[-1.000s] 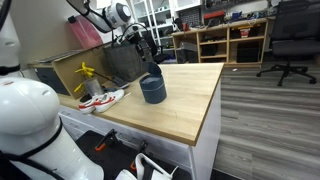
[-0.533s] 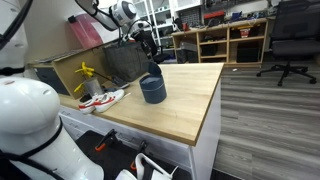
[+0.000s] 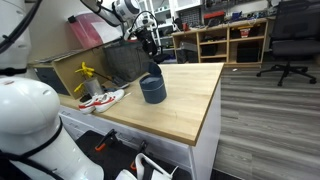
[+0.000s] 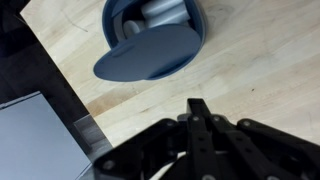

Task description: Fully open the bin

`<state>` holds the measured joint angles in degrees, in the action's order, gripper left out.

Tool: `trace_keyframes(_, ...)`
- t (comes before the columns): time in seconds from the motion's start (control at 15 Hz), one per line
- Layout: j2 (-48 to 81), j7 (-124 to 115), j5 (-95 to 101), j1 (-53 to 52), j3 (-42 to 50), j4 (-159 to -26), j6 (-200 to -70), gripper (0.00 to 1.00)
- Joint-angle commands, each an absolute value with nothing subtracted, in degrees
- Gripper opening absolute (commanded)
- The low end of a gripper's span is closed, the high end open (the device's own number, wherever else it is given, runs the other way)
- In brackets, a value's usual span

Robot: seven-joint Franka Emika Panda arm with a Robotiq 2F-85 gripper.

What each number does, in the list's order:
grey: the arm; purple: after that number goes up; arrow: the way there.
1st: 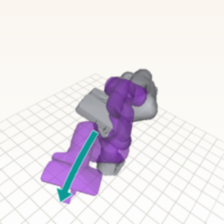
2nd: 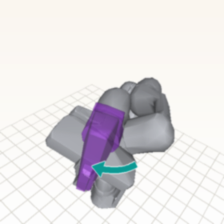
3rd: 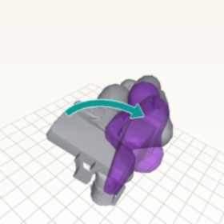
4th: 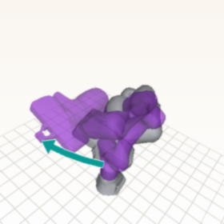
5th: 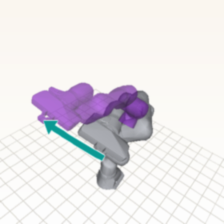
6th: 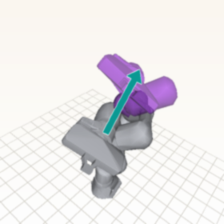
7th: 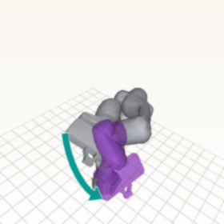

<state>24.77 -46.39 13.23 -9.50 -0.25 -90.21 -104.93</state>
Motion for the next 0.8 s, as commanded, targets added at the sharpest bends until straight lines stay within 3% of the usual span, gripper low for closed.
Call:
trace_keyframes(0.0, 25.69, -41.64, 13.88, -9.77, 0.28, -87.94, -100.44, 0.00)
trace_keyframes(0.73, 28.12, -36.96, 14.65, -10.21, 0.52, -88.20, -93.04, 0.00)
